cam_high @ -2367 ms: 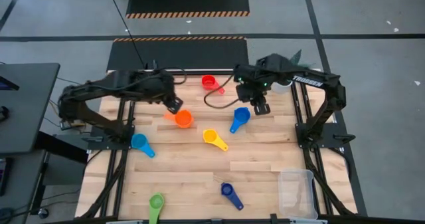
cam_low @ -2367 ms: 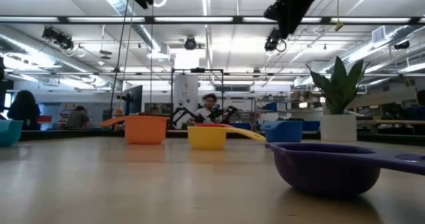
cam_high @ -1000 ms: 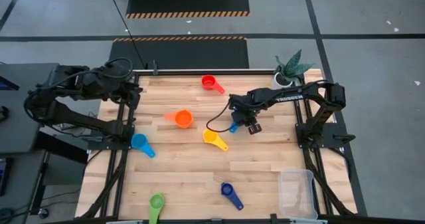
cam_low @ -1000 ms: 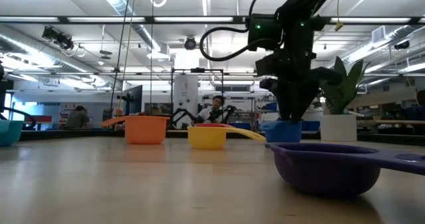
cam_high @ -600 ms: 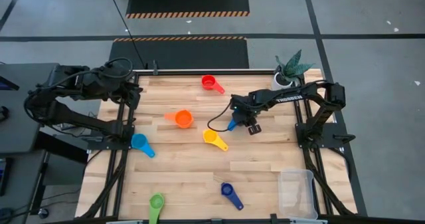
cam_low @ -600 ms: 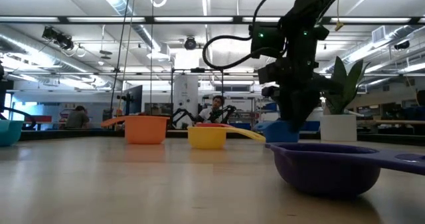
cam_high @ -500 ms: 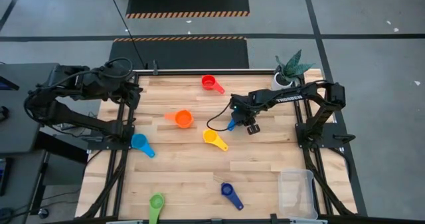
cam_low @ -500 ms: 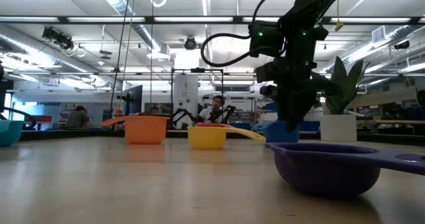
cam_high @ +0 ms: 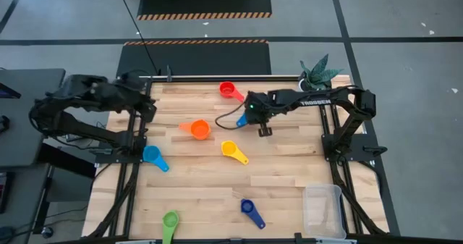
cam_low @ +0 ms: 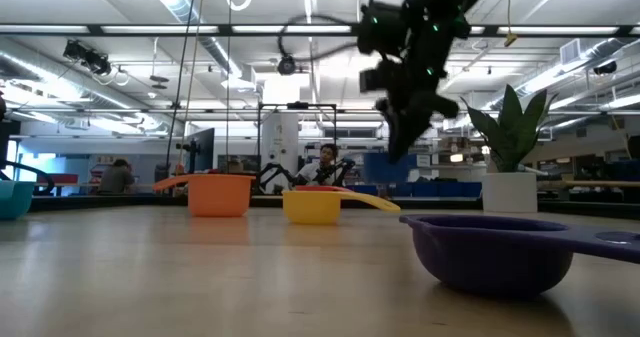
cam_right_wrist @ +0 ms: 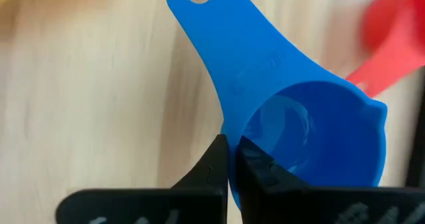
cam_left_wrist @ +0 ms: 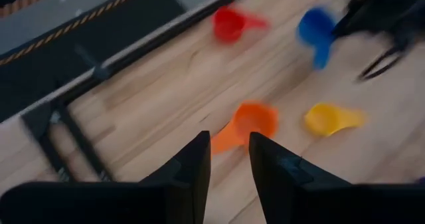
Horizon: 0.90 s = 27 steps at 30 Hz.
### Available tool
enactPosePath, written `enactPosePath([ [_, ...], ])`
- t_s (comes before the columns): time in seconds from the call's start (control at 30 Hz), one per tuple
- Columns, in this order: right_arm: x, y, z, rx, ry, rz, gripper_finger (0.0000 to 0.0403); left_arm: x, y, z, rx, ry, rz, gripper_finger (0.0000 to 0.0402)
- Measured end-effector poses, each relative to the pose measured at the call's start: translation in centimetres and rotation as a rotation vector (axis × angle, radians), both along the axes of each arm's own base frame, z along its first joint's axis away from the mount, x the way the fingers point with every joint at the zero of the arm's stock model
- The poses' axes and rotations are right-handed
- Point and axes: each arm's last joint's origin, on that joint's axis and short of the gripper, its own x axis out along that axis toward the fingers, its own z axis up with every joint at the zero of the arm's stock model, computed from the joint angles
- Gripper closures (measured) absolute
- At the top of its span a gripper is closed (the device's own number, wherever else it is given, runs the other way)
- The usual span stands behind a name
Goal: Nest measuring cups in basket
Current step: Stack the blue measuring cup on top of the orange measuring cup
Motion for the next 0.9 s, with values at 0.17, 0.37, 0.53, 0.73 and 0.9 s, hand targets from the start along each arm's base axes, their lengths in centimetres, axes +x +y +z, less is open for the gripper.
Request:
enactPosePath([
  [0.17,1.2,-0.1,5.0,-0.015,-0.065,-0.019,0.0393,1.6,0.0,-4.8,-0.065,0.170,0.026,0.0290],
  [0.37,1.9,0.7,10.8,-0.067,-0.164,-0.072,0.0393,3.7,0.1,-11.4,-0.093,0.255,0.061,0.0290],
  [0.53,2.2,1.5,14.4,-0.050,-0.288,-0.110,0.0393,5.1,0.2,-16.4,-0.117,0.210,0.080,0.0290],
  [0.73,2.8,3.0,16.1,0.046,-0.401,-0.094,0.0393,5.6,0.4,-20.8,-0.172,0.150,0.078,0.0290],
  [0.9,3.2,3.8,16.4,0.054,-0.442,-0.077,0.0393,5.3,0.3,-23.4,-0.200,0.145,0.065,0.0290],
])
